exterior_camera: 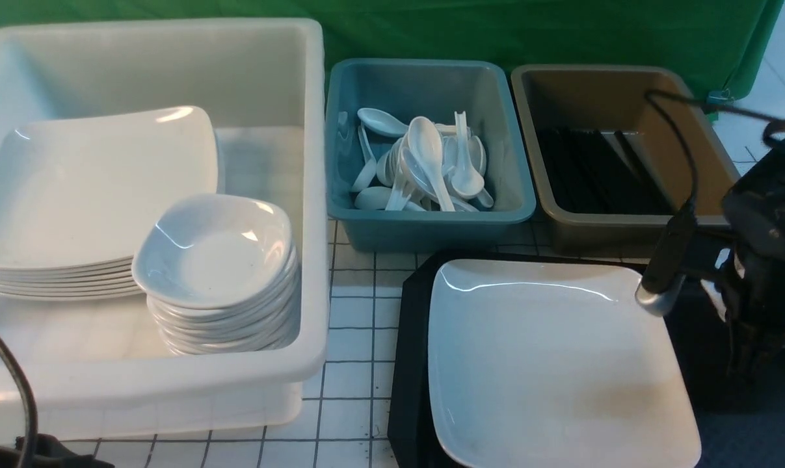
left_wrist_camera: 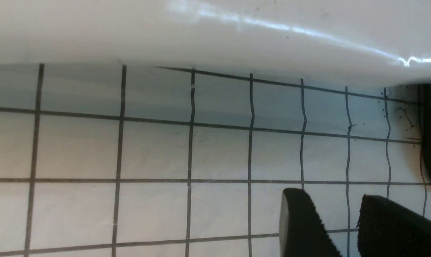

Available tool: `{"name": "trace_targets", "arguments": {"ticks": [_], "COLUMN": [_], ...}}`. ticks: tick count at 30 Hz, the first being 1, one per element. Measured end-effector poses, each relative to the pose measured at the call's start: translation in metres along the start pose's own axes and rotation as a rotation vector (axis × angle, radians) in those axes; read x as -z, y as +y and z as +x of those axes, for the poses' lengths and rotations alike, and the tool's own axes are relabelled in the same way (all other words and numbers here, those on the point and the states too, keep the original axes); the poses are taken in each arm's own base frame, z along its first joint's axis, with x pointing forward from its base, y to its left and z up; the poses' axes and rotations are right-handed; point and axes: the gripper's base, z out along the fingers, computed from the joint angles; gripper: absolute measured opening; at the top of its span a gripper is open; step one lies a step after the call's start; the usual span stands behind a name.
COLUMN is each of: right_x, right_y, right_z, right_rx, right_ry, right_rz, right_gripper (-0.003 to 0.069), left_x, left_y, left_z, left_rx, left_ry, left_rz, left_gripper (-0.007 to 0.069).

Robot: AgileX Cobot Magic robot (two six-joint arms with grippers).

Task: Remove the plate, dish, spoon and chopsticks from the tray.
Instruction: Use the right arm to put the small plate into the large storage box on the left

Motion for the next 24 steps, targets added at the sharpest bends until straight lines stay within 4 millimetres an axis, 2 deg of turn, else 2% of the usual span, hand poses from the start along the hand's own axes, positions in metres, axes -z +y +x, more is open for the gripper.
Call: {"name": "trace_targets", "arguments": {"ticks": [1, 4, 5, 9, 10, 11, 13, 16, 19, 21, 24], "right_x": [0.003, 0.051, 0.061, 0.128, 0.134, 0.157, 0.185, 0.219, 0.233, 0.235, 0.226], "right_y": [-0.001, -0.012, -0.013, -0.008, -0.006, 0.002, 0.021, 0.068, 0.112, 0.127, 0.146], "right_z": [0.0, 0.008, 0.008, 0.004, 0.002, -0.006, -0.022, -0.059, -0.1, -0.12, -0.152], "right_rx": [-0.01, -0.121, -0.137, -0.175, -0.168, -0.151, -0.036, 0.245, 0.41, 0.459, 0.505], "right_ry": [-0.01, -0.145, -0.172, -0.395, -0.418, -0.531, -0.677, -0.893, -1.034, -1.079, -1.086], "right_rz": [0.001, 0.02, 0.022, 0.028, 0.028, 0.003, -0.034, -0.077, -0.061, -0.036, -0.024], "right_gripper": [0.0036, 0.0036, 0.0036, 0.0036, 0.0036, 0.0036, 0.0036, 0.0036, 0.0036, 0.0036, 0.0036], "left_x": [0.0, 0.0, 0.0, 0.0, 0.0, 0.0, 0.0, 0.0, 0.0, 0.0, 0.0], "left_y": [0.0, 0.0, 0.0, 0.0, 0.0, 0.0, 0.0, 0.0, 0.0, 0.0, 0.0], "left_z": [0.0, 0.0, 0.0, -0.001, -0.001, -0.001, -0.001, -0.001, -0.001, -0.001, -0.001], "left_rx": [0.0, 0.0, 0.0, 0.0, 0.0, 0.0, 0.0, 0.0, 0.0, 0.0, 0.0], "left_ry": [0.0, 0.0, -0.001, -0.007, -0.007, -0.007, -0.008, -0.015, -0.016, -0.016, -0.016], "left_rz": [0.0, 0.0, 0.0, 0.0, 0.0, 0.0, 0.0, 0.0, 0.0, 0.0, 0.0], "left_gripper": [0.0239, 0.0239, 0.0239, 0.0239, 0.0239, 0.0239, 0.0239, 0.0239, 0.0239, 0.0239, 0.0239]}}
